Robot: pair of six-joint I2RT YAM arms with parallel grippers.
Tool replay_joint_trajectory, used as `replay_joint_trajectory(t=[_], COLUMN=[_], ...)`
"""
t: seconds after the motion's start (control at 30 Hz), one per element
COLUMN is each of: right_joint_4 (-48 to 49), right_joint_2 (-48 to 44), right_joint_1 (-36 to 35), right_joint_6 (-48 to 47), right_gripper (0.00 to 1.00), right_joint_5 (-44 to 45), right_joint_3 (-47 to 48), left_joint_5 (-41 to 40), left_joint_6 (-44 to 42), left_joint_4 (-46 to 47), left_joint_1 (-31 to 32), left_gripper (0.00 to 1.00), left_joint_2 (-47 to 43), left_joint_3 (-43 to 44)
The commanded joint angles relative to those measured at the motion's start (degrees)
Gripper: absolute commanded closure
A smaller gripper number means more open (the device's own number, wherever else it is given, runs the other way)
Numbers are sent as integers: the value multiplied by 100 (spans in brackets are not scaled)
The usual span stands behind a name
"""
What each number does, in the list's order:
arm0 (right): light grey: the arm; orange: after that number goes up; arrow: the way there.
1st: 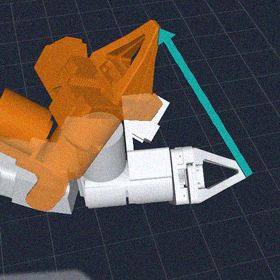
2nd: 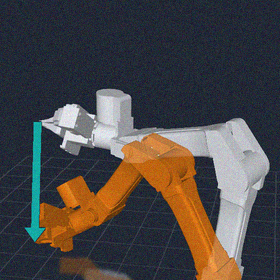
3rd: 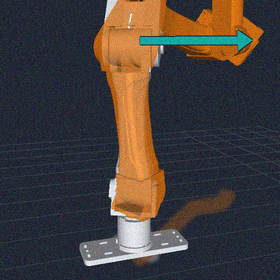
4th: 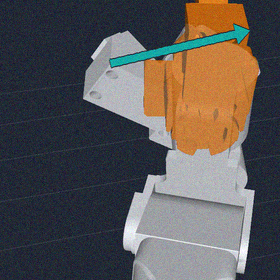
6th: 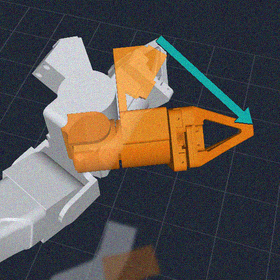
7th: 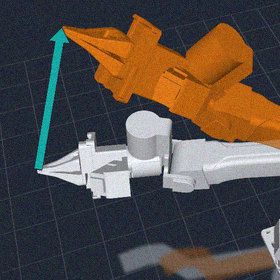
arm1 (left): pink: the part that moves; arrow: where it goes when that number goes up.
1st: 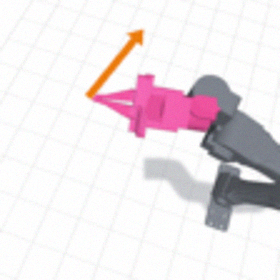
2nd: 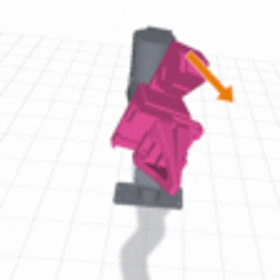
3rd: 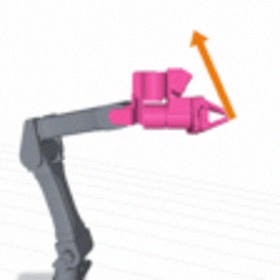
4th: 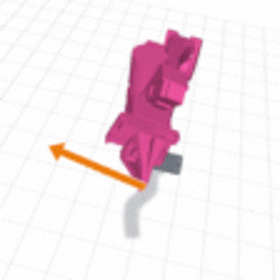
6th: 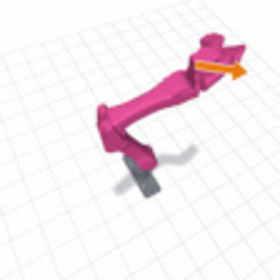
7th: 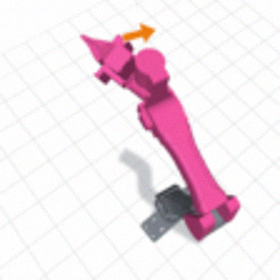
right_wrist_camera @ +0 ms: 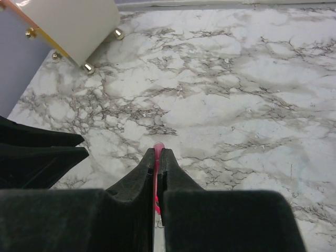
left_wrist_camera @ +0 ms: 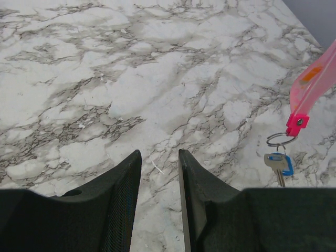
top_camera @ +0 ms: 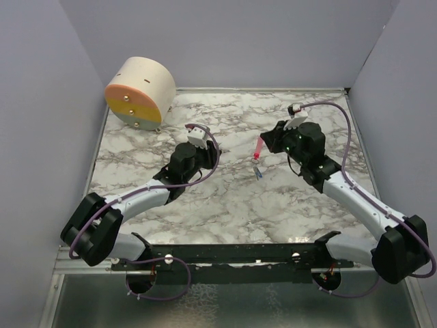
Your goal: Put the keys on the keyring
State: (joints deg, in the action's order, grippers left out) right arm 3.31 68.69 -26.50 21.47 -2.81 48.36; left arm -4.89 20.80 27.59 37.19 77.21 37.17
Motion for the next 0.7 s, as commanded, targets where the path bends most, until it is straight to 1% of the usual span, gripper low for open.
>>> replay_joint_trajectory(t=[0.0,0.13,0.37,0.57,0.67], right_joint_4=[256,531,1351,1666,1839], right_joint_2=[-430,-731,-1184,-1194,-1156], right_joint_1=[13,16,13,18,13], right_joint_6=[-243,-303,-76,-21,-19], right_gripper=[99,99,99,99,99], right_joint_5=[-313,-454,-420,-634,-779], right_joint_3=[-180,-391,-884,-911,-899], left_joint_5=[494,929,1546,1715,1897], left_joint_6=[65,76,398,655,743], left_joint_4=[601,1242,2776,4611,5487], left_joint_1=[-19,-17,-19,-13,-21], left_gripper=[64,64,62,53,48], left_joint_2=[-28,-75,20,401,714], left_joint_3=[-45,-292,-805,-1307,-1425])
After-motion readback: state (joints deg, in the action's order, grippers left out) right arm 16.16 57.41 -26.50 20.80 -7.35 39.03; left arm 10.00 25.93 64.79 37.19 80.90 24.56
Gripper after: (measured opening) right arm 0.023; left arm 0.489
